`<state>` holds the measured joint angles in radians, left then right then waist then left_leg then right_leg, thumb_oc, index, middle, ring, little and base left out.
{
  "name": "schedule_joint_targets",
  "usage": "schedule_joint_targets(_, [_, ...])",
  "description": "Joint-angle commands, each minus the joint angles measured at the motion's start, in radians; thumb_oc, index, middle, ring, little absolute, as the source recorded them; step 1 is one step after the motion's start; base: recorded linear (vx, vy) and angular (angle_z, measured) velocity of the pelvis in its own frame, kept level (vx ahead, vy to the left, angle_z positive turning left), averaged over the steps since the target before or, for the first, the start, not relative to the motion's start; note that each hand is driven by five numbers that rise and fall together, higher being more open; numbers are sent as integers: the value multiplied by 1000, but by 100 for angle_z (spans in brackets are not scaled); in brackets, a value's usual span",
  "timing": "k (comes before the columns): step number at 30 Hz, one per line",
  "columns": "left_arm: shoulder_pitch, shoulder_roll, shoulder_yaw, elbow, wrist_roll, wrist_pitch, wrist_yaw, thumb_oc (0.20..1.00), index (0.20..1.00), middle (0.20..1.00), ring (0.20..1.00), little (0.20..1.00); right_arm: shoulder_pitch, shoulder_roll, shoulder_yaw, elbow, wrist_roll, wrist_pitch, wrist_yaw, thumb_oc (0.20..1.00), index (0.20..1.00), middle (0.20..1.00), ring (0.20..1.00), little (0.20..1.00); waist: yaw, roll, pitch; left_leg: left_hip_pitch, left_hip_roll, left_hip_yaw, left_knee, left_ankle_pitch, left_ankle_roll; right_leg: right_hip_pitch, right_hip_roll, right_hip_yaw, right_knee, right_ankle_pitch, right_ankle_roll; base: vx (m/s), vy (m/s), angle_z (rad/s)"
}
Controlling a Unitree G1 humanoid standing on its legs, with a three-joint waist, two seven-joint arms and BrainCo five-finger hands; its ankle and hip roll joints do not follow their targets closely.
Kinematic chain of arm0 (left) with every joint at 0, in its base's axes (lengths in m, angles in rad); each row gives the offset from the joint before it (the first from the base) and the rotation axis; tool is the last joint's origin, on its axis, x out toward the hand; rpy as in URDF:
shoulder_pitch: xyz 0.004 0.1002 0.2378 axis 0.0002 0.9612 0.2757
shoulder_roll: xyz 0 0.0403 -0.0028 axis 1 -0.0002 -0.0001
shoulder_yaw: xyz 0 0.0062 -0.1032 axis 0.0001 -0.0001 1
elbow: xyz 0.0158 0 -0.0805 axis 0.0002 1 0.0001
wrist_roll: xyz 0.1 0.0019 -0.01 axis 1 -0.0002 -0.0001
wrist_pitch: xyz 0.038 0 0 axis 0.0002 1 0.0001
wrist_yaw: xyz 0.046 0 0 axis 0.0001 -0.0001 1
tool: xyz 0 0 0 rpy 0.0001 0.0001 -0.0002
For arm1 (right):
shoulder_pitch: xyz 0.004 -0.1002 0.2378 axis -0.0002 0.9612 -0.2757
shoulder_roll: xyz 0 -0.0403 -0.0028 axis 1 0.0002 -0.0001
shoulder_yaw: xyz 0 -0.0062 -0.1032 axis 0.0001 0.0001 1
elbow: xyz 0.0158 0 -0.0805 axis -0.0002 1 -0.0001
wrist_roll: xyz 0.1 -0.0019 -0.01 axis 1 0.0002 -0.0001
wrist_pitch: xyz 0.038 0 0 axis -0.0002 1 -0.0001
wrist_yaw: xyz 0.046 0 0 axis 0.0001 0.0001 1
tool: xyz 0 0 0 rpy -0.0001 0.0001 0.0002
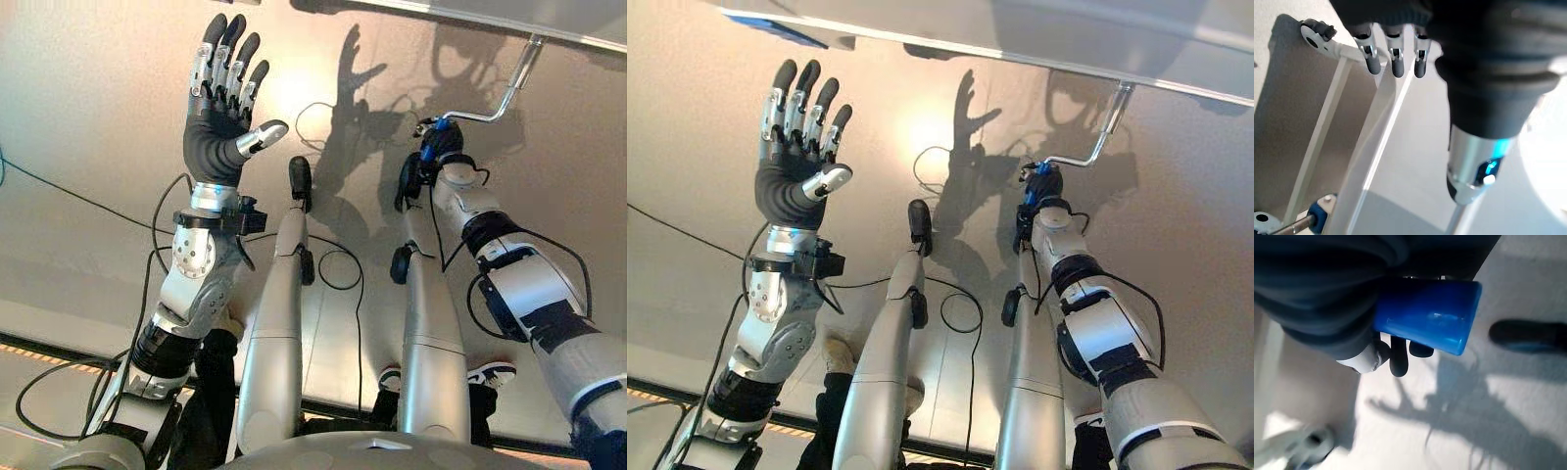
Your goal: Raise the hospital bed
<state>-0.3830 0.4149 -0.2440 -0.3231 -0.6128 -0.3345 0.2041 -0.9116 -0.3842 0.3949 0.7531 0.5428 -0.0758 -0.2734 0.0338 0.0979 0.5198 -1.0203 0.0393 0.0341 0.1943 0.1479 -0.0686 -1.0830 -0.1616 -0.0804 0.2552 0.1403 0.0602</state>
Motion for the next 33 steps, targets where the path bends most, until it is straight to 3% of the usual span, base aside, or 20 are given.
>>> schedule_joint_targets(1, [76,53,23,-133,10,-60,-14,1000,1000,1000,1000,1000,-76,176,192,-342,4,-138,180,200,200,200,200,200,8,-1,0,37,-70,45,81,-123,20,92,-53,33,-57,-10,134,-31,-39,-17])
schedule_joint_targets(3, [83,58,22,-135,11,-63,-19,1000,1000,1000,1000,1000,-36,138,185,-419,30,-155,187,200,200,200,200,200,4,-4,0,44,-68,48,82,-123,19,98,-53,34,-57,-10,135,-24,-39,-14])
schedule_joint_targets(5, [116,81,33,-141,32,-70,-40,1000,1000,1000,1000,1000,120,-5,104,-672,99,-214,222,200,200,200,200,200,-25,-12,0,66,-63,54,76,-120,15,112,-48,39,-56,-12,136,-25,-64,-5])
schedule_joint_targets(8, [140,96,37,-145,52,-73,-59,1000,1000,1000,1000,1000,229,-56,44,-780,117,-235,247,200,200,200,200,200,-40,-14,0,87,-60,58,69,-119,15,127,-43,41,-58,-12,136,-23,-68,2])
schedule_joint_targets(10, [182,109,71,-149,48,-79,-95,1000,1000,1000,1000,1000,375,-113,-68,-882,156,-264,273,200,200,200,200,200,-63,-22,0,116,-52,66,58,-117,15,144,-31,45,-58,-15,133,-17,-75,-4])
schedule_joint_targets(17, [220,108,118,-166,12,-75,-160,1000,1000,1000,1000,1000,561,-130,-270,-1002,226,-307,295,200,200,200,200,200,-105,-43,0,196,-25,77,19,-107,6,188,4,55,-59,-27,125,-13,-122,-4])
schedule_joint_targets(22, [238,101,147,-176,-3,-73,-178,1000,1000,1000,1000,1000,600,-117,-331,-1019,250,-320,293,200,200,200,200,200,-116,-54,0,241,-11,82,-6,-98,-2,209,29,61,-60,-36,117,-4,-120,-9])
schedule_joint_targets(33, [246,67,189,-202,-31,-78,-179,1000,1000,1000,1000,1000,614,-92,-547,-823,183,-390,103,200,200,200,200,200,-134,-68,0,282,18,67,-39,-83,-17,212,66,65,-29,-63,100,0,-93,-3])
